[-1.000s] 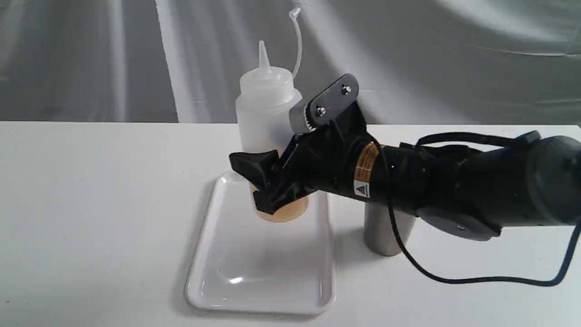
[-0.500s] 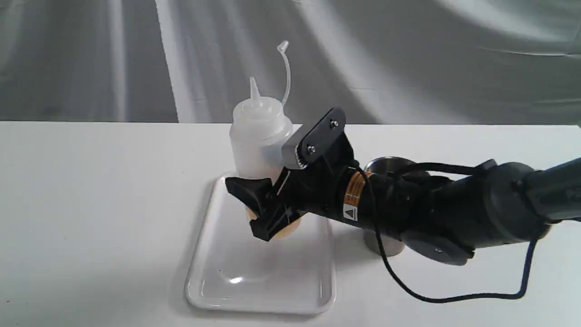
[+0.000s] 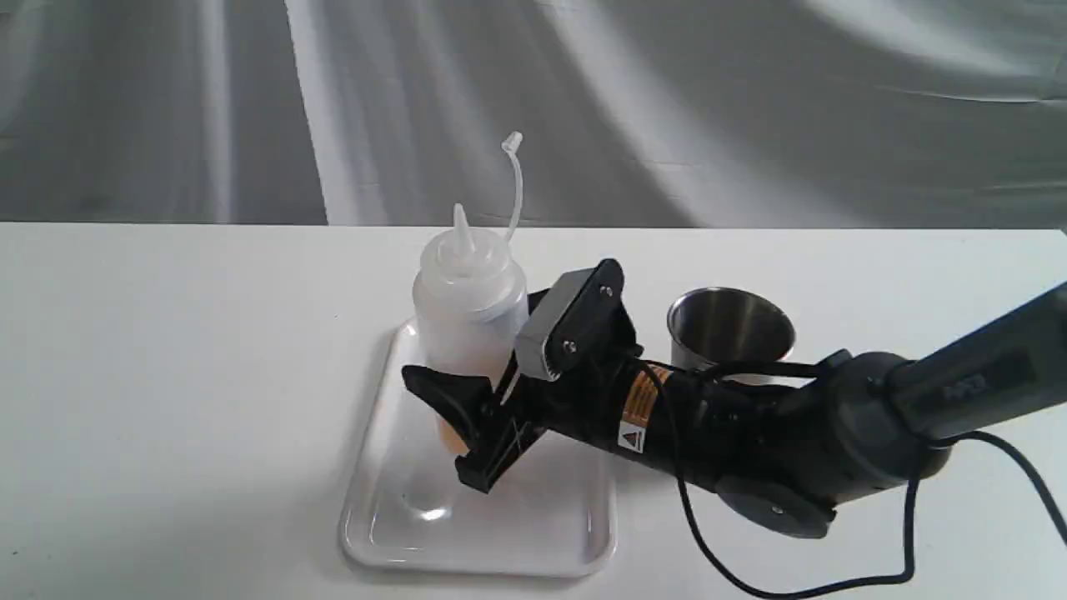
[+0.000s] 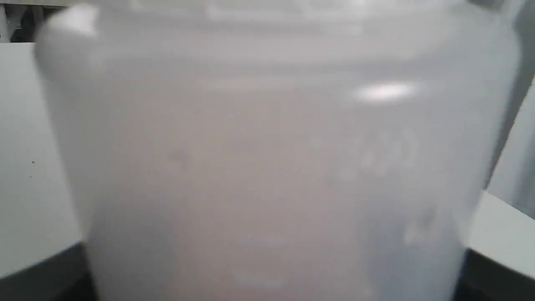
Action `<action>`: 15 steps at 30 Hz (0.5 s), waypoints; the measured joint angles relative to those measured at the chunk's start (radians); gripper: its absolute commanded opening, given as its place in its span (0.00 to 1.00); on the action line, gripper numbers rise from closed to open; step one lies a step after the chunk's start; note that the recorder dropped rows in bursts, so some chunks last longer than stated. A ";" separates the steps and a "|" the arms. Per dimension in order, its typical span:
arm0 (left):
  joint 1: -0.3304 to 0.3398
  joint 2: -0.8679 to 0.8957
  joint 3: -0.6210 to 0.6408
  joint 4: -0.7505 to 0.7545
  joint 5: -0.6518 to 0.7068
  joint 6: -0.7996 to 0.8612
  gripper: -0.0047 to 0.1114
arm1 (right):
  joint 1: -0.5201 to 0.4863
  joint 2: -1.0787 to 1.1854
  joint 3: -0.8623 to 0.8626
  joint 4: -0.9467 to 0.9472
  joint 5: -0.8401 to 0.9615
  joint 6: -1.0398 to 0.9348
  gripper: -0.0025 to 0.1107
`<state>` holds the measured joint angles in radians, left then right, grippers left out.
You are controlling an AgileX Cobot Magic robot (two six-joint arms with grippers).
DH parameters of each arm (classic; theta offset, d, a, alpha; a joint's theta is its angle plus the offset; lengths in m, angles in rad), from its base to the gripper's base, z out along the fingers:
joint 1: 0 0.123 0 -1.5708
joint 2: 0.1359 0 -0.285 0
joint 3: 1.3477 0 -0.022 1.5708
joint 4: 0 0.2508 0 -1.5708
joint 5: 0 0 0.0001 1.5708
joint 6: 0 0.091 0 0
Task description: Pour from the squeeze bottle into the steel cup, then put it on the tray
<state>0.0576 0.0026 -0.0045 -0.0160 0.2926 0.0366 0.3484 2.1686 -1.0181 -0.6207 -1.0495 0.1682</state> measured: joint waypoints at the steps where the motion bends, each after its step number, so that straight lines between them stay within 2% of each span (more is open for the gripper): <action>1: 0.000 0.000 0.000 0.000 0.000 0.000 0.11 | 0.000 0.010 0.000 0.005 -0.014 -0.002 0.02; 15: 0.000 0.000 0.000 0.000 0.000 0.000 0.11 | 0.021 0.103 -0.048 0.025 -0.065 -0.074 0.02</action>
<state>0.0576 0.0026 -0.0045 -0.0160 0.2926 0.0366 0.3695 2.2716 -1.0663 -0.5960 -1.1142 0.0941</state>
